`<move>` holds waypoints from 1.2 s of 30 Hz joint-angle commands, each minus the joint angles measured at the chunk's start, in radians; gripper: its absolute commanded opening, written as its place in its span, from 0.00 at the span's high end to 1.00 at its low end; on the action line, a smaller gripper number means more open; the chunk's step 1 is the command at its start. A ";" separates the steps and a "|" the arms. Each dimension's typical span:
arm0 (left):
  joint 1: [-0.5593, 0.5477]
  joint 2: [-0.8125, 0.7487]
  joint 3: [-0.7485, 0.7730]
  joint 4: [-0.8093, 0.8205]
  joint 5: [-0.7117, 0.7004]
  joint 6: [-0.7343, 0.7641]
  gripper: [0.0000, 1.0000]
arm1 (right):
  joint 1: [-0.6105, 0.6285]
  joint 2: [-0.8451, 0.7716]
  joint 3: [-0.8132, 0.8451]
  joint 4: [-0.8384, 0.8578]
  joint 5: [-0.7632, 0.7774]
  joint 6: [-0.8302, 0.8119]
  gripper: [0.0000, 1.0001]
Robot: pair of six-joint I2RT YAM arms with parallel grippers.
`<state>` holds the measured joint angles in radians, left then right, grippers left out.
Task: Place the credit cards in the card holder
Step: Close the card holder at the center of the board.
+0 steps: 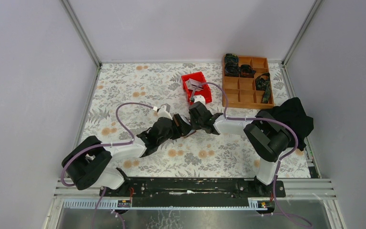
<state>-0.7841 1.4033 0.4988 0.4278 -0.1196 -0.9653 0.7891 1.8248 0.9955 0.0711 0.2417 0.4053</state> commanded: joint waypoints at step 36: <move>0.084 0.227 0.248 -0.099 -0.050 -0.167 0.28 | -0.068 0.012 -0.079 0.225 -0.147 0.056 0.91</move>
<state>-0.6987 1.6222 0.7250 0.3683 -0.1642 -1.1046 0.7177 1.8320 0.9176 0.2676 0.1238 0.4541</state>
